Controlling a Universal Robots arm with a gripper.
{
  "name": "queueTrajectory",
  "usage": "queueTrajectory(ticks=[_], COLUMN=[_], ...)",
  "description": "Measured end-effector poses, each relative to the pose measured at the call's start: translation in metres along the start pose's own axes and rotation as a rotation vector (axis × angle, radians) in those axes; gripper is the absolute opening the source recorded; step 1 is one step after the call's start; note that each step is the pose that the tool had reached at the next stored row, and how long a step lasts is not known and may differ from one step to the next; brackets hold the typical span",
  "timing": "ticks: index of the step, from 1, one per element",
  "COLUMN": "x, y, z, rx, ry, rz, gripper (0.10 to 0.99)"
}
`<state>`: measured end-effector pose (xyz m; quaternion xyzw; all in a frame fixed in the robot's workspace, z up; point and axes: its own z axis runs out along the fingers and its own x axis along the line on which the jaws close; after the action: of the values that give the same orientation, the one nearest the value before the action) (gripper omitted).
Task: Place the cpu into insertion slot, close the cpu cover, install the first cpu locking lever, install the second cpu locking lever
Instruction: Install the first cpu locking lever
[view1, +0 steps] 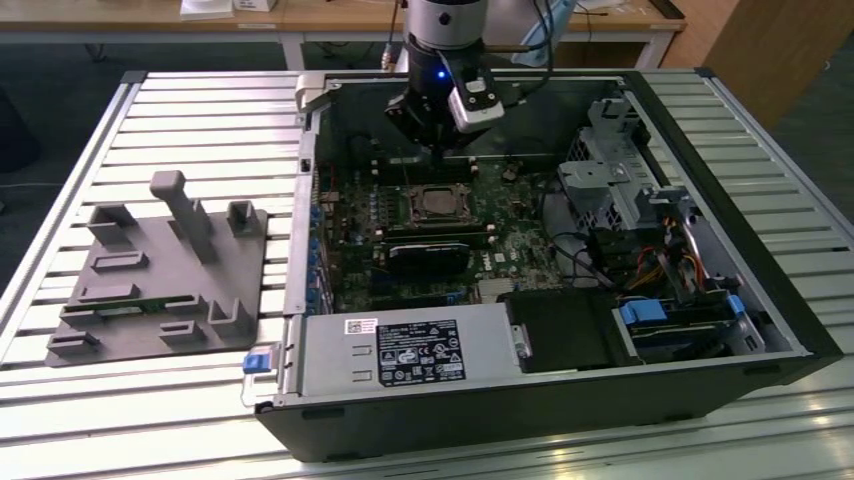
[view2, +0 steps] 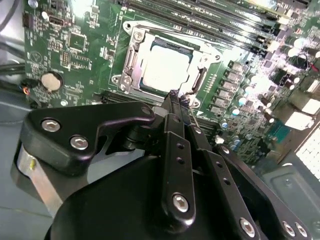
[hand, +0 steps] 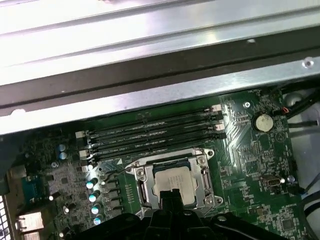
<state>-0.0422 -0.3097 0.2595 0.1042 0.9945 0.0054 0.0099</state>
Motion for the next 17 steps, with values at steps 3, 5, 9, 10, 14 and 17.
queueTrajectory(ticks=[3,5,9,10,14,17], x=[0.0004,0.0005,0.0019,0.0039,0.0175,0.0235], y=[-0.0001,-0.0001,-0.0005,-0.0008,-0.0037,-0.0050], z=[0.0005,0.0009,0.0016,0.0017,0.0017,0.0018], rx=[-0.001,-0.001,-0.007,-0.011,-0.016,-0.016], ry=[0.0007,0.0012,0.0026,0.0032,0.0037,0.0037], rz=[-0.050,-0.086,-0.143,-0.146,-0.147,-0.146], gripper=[0.106,0.106,0.106,0.106,0.106,0.106])
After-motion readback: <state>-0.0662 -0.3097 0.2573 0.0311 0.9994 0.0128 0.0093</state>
